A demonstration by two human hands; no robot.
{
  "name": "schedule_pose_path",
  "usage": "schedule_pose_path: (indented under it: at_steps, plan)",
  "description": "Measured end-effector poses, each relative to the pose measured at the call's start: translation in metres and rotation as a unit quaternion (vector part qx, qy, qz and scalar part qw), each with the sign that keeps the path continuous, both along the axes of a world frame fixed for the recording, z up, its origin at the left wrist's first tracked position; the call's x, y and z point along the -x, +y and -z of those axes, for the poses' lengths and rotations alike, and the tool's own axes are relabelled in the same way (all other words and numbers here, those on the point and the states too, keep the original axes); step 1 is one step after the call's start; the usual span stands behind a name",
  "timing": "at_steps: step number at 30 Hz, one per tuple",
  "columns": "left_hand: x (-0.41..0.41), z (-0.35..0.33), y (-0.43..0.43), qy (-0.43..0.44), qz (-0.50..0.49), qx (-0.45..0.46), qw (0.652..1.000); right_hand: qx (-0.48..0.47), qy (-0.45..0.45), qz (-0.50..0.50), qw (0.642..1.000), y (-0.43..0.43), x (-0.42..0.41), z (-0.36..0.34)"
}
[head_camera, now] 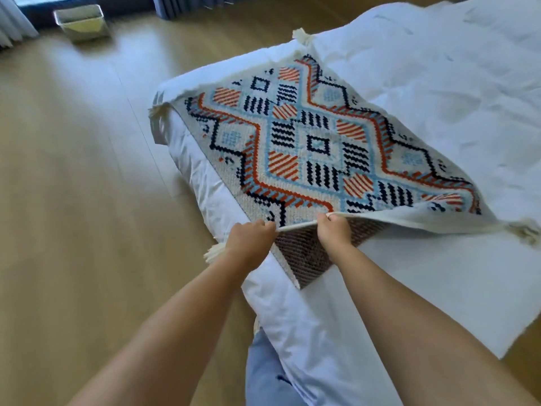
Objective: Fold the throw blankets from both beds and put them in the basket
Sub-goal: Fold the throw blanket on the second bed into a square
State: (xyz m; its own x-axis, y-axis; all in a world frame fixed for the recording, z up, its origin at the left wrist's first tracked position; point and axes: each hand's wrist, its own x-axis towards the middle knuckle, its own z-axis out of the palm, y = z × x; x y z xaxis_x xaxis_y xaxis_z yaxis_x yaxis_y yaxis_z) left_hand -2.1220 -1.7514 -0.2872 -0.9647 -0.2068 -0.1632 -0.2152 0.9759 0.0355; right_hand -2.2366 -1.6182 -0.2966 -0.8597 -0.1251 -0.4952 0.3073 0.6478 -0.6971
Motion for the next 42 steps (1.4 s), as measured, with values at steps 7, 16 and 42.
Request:
schedule_pose_path:
  at_steps: [7, 16, 42]
  plan:
    - [0.071, -0.016, -0.116, -0.013, 0.035, -0.013, 0.999, 0.0, -0.029, 0.04, 0.999, -0.116, 0.075, -0.01]
    - [0.144, -0.02, -0.293, -0.075, -0.038, -0.017, 0.996, -0.013, -0.026, -0.024, 0.999, -0.294, 0.139, -0.013]
    - [0.314, 0.146, -0.665, -0.266, -0.027, -0.064, 0.961, -0.113, -0.061, -0.11, 0.986, -0.662, 0.283, 0.106]
